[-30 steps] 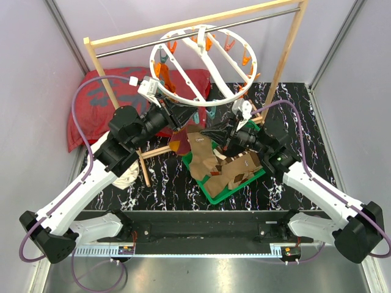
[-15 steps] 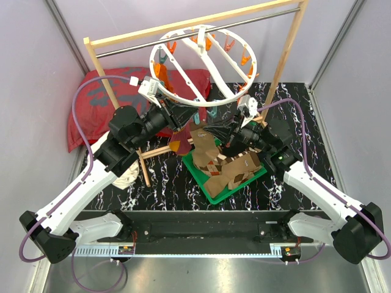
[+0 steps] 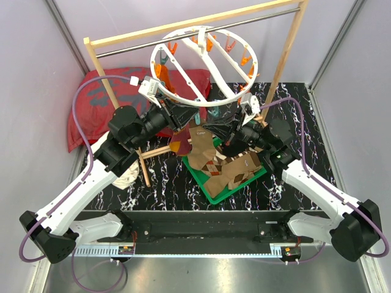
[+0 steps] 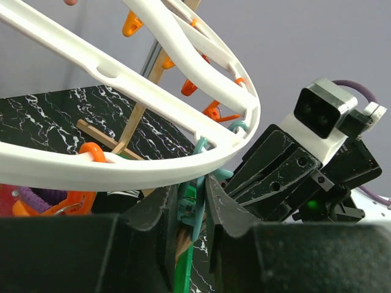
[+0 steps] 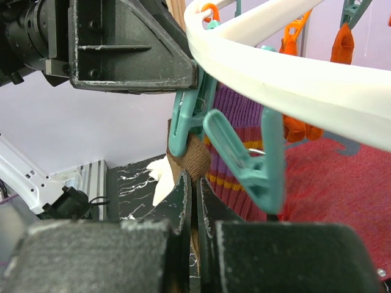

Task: Clip the socks to the hanger
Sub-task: Clamp the sock onto the hanger, then open the clamp at the hanger.

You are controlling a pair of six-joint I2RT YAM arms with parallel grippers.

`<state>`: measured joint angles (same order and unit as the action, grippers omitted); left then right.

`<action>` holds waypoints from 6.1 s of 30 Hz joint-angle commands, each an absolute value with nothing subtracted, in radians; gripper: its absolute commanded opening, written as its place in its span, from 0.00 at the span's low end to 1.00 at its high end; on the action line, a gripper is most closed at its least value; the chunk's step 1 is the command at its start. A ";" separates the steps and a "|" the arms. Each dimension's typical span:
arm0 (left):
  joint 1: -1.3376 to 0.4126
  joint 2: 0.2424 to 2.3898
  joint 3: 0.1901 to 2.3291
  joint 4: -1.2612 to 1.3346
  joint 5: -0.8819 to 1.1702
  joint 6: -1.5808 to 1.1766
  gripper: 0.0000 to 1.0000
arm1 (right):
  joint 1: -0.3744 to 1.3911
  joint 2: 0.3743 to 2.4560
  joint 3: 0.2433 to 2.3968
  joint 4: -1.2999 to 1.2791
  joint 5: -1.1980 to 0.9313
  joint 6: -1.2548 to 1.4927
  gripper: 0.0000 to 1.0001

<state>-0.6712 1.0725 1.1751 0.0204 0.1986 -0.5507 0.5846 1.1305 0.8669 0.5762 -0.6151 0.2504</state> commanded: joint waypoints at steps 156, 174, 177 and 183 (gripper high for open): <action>-0.779 1.068 1.293 -0.241 -0.158 -0.538 0.18 | 1.035 1.215 0.974 0.494 0.238 -0.086 0.50; -0.778 1.091 1.287 -0.176 -0.104 -0.578 0.15 | 0.845 1.195 0.801 0.866 -0.107 0.336 0.53; -0.778 1.092 1.282 -0.169 -0.097 -0.592 0.15 | 0.828 1.206 0.795 0.896 -0.118 0.362 0.54; -0.761 1.083 1.244 -0.097 -0.057 -0.646 0.15 | 0.789 1.221 0.761 0.962 -0.106 0.439 0.53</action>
